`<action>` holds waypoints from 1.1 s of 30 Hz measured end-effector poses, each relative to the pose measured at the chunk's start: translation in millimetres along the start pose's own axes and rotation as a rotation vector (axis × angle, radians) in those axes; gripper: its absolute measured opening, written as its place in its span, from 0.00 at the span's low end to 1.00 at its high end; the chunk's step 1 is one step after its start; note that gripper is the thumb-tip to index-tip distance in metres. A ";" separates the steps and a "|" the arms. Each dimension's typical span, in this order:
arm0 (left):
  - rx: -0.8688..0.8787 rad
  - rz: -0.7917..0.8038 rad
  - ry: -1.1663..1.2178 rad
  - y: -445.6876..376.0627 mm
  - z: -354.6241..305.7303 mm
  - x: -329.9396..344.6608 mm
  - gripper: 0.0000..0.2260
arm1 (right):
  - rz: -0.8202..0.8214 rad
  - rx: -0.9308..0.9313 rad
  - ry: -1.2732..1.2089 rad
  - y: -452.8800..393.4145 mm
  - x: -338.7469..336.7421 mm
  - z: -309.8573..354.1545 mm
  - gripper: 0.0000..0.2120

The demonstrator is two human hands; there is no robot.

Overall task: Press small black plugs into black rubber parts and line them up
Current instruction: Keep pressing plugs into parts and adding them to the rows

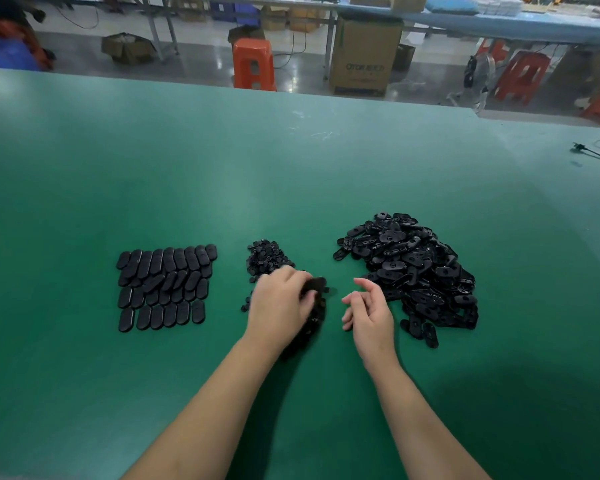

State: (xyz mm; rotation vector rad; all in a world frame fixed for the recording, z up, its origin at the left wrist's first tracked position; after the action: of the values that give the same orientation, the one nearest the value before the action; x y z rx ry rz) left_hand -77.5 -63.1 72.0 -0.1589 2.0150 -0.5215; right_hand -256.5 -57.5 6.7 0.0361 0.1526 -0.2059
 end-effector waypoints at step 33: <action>-0.568 0.012 0.047 26.4 112.0 -18.7 0.10 | -0.005 0.017 0.131 5.4 0.6 1.0 0.08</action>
State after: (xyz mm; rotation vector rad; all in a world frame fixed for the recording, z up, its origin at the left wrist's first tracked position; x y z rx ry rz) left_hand 31.7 -66.3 31.0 -0.4808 2.1631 0.0691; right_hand -254.7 -52.4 7.8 0.0667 0.2819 -0.2103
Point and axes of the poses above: each hand's wrist, its own y-axis away from the middle knuckle, its own x-axis out of the palm, z = x × y, the point moved 7 cm from there along -y, towards the middle knuckle
